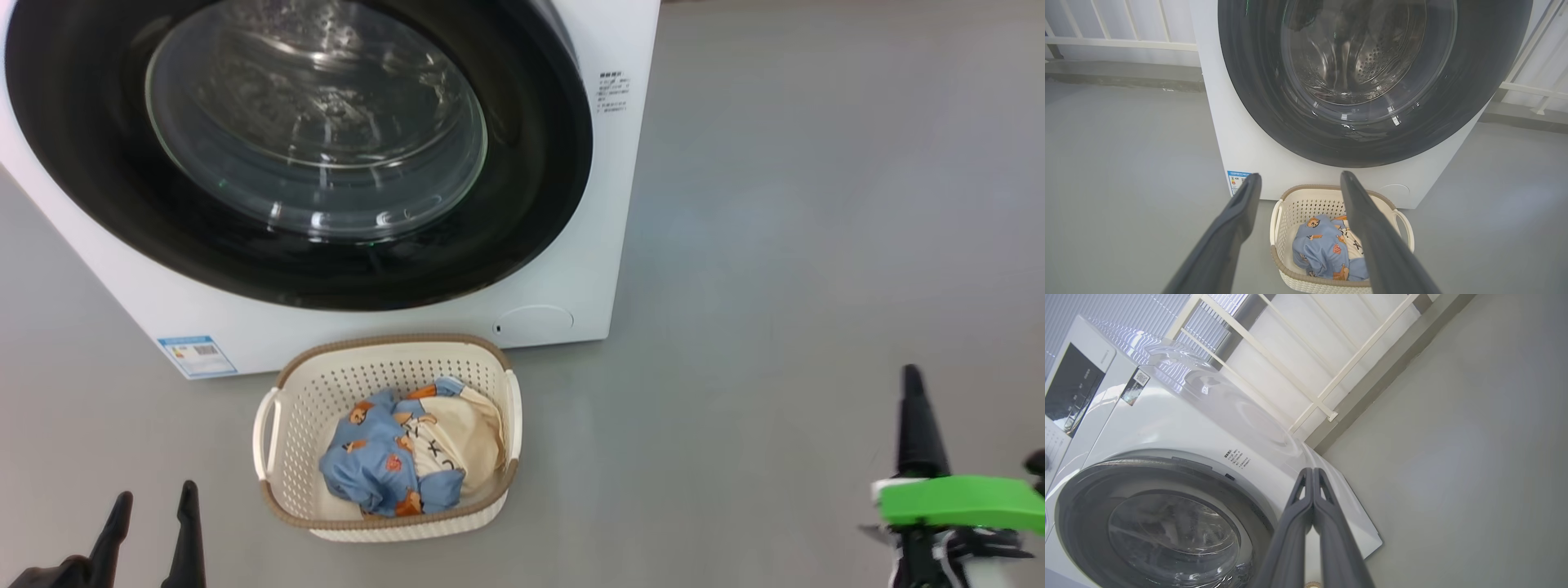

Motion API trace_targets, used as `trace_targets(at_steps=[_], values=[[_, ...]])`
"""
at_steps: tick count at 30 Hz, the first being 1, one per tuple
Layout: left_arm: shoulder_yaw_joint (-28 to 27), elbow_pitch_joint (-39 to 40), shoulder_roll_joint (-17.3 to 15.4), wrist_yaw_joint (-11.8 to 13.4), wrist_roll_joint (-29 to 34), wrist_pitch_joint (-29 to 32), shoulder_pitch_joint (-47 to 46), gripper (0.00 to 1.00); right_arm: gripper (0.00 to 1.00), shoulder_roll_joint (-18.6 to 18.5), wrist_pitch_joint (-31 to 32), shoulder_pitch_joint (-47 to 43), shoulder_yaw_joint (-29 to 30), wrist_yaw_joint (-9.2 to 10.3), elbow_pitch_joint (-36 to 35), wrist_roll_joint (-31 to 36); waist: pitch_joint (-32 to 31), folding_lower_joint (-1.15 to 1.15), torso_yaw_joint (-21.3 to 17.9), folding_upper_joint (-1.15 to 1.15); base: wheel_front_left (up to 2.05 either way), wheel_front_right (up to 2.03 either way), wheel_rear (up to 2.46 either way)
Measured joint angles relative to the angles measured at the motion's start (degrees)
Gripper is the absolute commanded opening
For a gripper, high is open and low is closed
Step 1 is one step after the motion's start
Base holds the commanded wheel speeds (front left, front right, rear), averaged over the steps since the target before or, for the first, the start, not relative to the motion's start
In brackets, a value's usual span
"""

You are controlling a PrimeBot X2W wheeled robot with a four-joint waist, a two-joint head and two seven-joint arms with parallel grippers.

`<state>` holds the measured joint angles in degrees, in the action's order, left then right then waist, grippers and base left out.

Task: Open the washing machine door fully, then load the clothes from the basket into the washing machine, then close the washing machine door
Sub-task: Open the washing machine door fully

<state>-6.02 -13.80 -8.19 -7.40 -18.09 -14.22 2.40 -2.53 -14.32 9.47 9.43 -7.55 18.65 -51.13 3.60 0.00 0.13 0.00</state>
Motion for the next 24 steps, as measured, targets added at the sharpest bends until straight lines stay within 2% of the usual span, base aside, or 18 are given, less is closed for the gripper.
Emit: trace_targets(at_steps=[7, 8, 9, 15, 20, 24], values=[[0.1, -0.2, -0.9, 0.0, -1.0, 0.0, -0.4, 1.00, 0.00, 0.0, -0.4, 3.0, 4.6, 0.00, 3.1, -18.0, 2.4, 0.00, 0.5, 0.00, 0.00, 0.00, 0.00], [0.1, -0.2, -0.9, 0.0, -1.0, 0.0, -0.4, 1.00, 0.00, 0.0, -0.4, 3.0, 4.6, 0.00, 3.1, -18.0, 2.4, 0.00, 0.5, 0.00, 0.00, 0.00, 0.00], [-0.1, -0.3, -1.3, 0.0, -1.3, 0.0, -0.6, 1.00, 0.00, 0.1, -0.4, 3.7, 5.1, 0.00, 3.6, -21.9, 2.9, 0.00, 0.5, 0.00, 0.00, 0.00, 0.00], [-0.2, -0.5, -1.7, 0.0, -1.8, 0.0, -1.6, 1.00, 0.00, 0.0, -0.4, 5.2, 9.0, 0.00, 5.7, -27.5, 4.2, 0.00, 0.5, 0.00, 0.00, 0.00, 0.00], [-0.4, -0.4, -2.0, 0.0, -2.4, 0.0, -2.9, 1.00, 0.00, -1.5, 1.7, 9.2, 8.2, 0.00, 6.9, -34.2, 6.1, 0.00, 0.5, 0.00, 0.00, 0.00, 0.00], [-0.3, -0.4, -2.7, 0.0, -3.3, 0.0, -2.9, 1.00, 0.00, -2.9, 4.5, 12.0, 7.5, 0.00, 7.8, -36.1, 8.0, 0.00, 0.5, 0.00, 0.00, 0.00, 0.00]])
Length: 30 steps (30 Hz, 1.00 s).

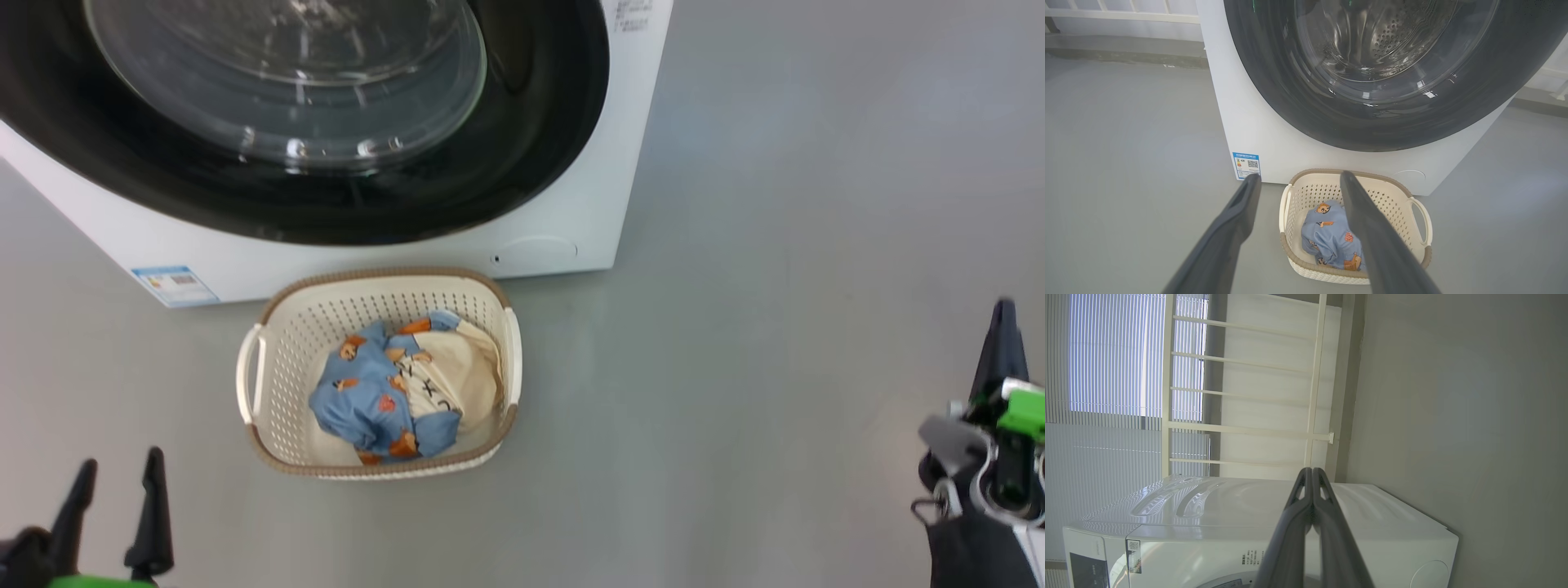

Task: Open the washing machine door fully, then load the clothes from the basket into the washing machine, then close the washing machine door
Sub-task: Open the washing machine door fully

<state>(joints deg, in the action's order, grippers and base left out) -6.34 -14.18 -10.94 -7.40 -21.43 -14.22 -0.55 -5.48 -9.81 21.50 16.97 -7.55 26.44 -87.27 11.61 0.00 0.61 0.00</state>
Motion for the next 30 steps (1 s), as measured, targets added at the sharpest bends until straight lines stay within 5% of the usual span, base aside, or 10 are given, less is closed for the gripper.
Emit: trace_targets(at_steps=[30], values=[[4.3, 1.8, -4.2, 0.0, -2.5, 0.0, -6.8, 1.00, 0.00, -6.6, 5.3, 22.9, -13.9, 0.00, -4.9, 0.9, 16.0, 0.00, 1.7, 0.00, 0.00, 0.00, 0.00]])
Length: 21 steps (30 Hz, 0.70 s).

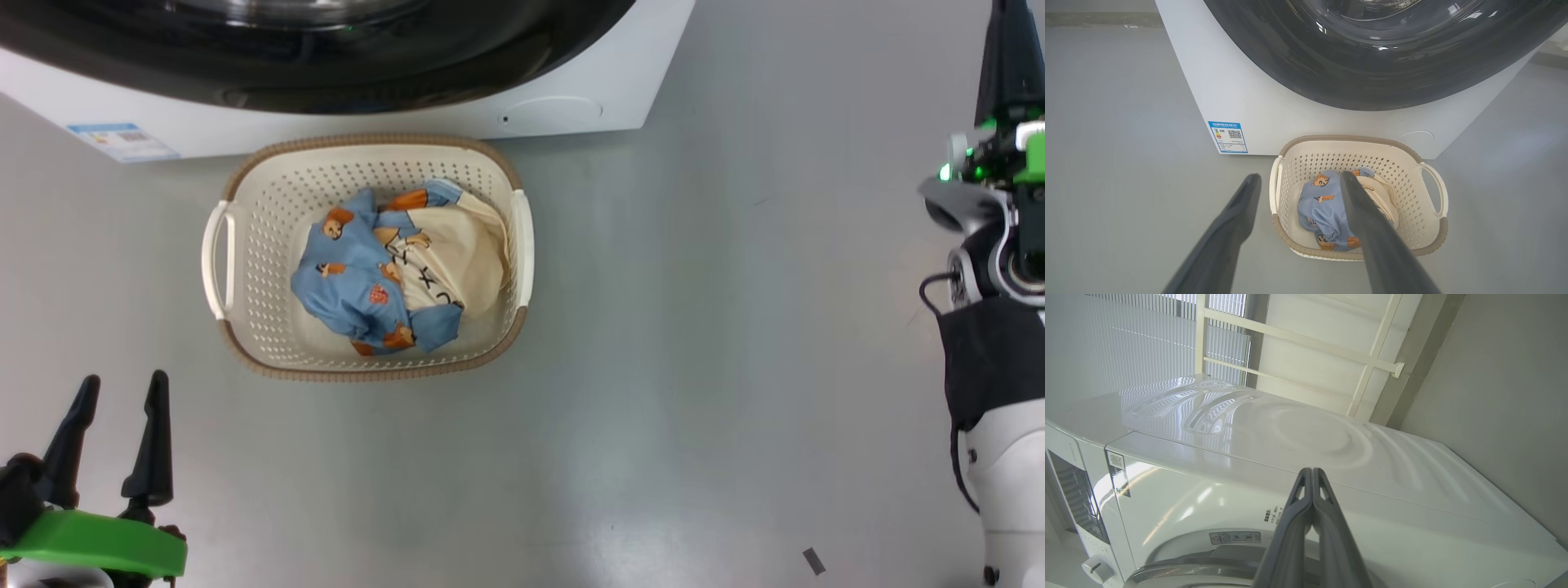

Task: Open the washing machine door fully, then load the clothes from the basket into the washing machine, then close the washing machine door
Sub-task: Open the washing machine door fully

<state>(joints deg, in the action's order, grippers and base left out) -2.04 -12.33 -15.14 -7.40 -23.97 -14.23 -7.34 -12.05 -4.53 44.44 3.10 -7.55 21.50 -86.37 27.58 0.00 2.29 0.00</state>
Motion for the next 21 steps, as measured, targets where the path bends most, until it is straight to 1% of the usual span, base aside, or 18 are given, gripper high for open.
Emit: trace_targets(at_steps=[8, 14, 21], values=[[0.2, 0.0, 0.0, 0.0, -0.7, 0.0, 0.0, 1.00, 0.00, -1.7, 4.1, 5.2, -4.9, 0.00, -1.8, 0.0, 2.3, 0.00, 0.9, 0.00, 0.00, 0.00, 0.00], [0.9, 0.5, 0.1, 0.0, -1.1, 0.0, 0.0, 1.00, 0.00, -3.8, 7.9, 10.1, -7.8, 0.00, -3.3, -0.1, 4.1, 0.00, 1.5, 0.00, 0.00, 0.00, 0.00], [1.6, 0.6, 0.2, 0.0, -1.2, 0.0, 0.0, 1.00, 0.00, -4.5, 10.5, 12.9, -10.0, 0.00, -3.3, -0.6, 6.0, 0.00, 2.7, 0.00, 0.00, 0.00, 0.00]])
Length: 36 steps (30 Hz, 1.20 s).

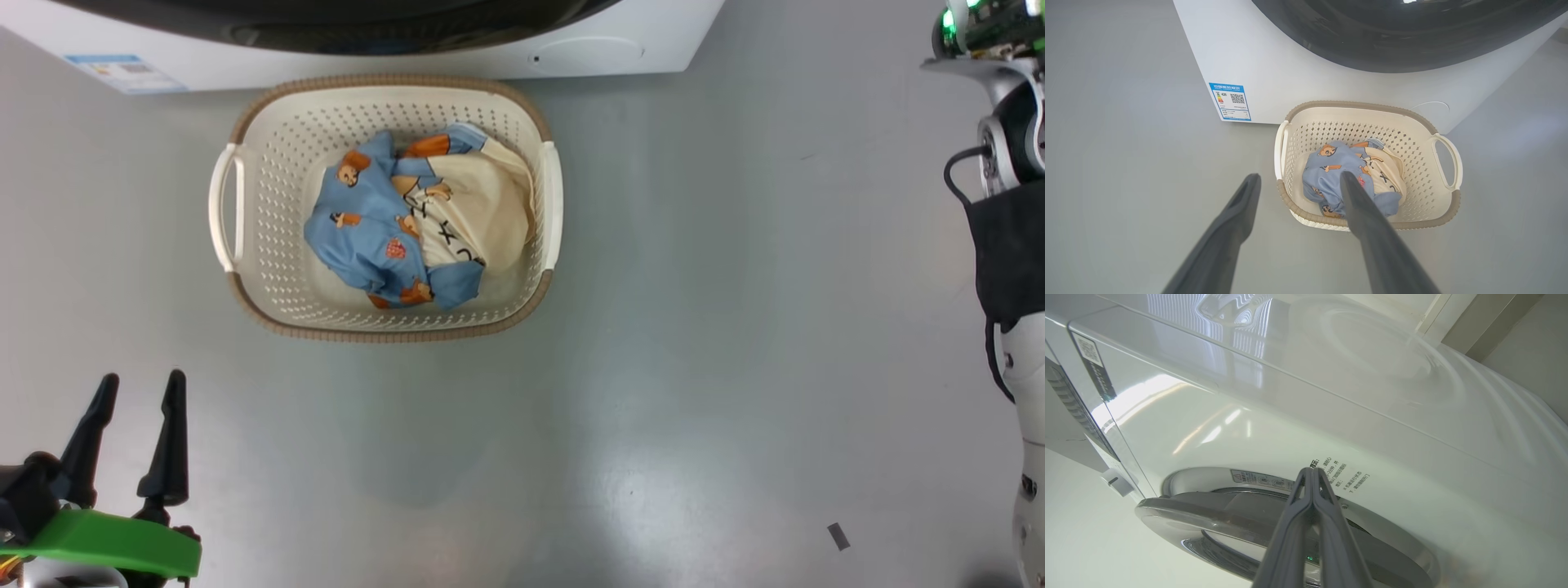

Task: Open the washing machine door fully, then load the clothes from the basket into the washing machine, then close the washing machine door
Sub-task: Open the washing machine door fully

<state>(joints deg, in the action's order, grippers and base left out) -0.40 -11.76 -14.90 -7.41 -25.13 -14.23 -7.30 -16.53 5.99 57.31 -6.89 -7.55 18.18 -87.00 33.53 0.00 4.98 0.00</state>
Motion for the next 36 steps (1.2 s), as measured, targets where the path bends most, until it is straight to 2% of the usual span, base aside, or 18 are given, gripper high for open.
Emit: trace_targets(at_steps=[21, 36], values=[[0.8, -0.1, 0.6, 0.0, -0.9, -0.1, -1.3, 1.00, 0.00, 0.1, 5.1, 8.0, -3.3, 0.00, -0.9, -2.5, 6.2, 0.00, 3.8, 0.00, 0.00, 0.00, 0.00], [0.5, -0.3, 1.4, 0.0, -0.9, -0.4, -1.2, 1.00, 0.00, -0.4, 7.6, 12.2, -3.9, 0.00, -0.8, -2.5, 8.1, 0.00, 5.3, 0.00, 0.00, 0.00, 0.00]])
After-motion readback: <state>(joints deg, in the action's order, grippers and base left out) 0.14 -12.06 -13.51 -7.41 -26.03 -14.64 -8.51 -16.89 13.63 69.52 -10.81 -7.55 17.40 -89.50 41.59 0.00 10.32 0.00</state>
